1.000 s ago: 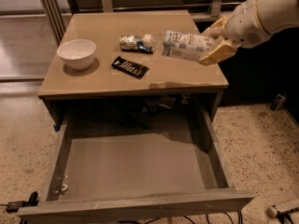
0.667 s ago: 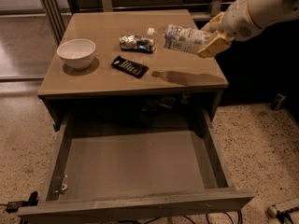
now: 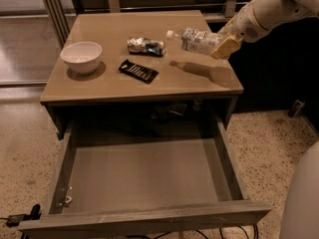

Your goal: Pick blue plastic bottle from top drawer and place on counter

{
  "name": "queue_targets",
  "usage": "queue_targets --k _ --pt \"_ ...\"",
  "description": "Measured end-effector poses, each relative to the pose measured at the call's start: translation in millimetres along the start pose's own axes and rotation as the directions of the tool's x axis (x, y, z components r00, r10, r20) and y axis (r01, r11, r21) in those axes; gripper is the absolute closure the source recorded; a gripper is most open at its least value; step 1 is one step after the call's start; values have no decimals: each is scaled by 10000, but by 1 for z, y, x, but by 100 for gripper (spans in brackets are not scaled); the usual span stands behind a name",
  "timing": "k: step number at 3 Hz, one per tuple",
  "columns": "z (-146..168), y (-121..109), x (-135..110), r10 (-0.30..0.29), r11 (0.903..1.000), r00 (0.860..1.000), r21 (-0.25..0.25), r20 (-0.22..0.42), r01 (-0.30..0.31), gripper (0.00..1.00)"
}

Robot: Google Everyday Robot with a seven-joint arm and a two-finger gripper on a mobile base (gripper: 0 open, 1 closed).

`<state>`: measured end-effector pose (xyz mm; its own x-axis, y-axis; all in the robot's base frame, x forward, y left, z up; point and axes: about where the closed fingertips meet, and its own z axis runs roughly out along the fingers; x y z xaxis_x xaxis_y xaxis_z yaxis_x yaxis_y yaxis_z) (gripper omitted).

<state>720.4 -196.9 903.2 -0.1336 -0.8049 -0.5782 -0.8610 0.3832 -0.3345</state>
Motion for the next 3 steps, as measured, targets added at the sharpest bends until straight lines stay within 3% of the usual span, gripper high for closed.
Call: queue_targets --k 2,3 --pt "48 16 30 402 9958 9978 -804 -536 -445 100" --pt "51 18 32 433 9950 9974 -879 -568 -482 100"
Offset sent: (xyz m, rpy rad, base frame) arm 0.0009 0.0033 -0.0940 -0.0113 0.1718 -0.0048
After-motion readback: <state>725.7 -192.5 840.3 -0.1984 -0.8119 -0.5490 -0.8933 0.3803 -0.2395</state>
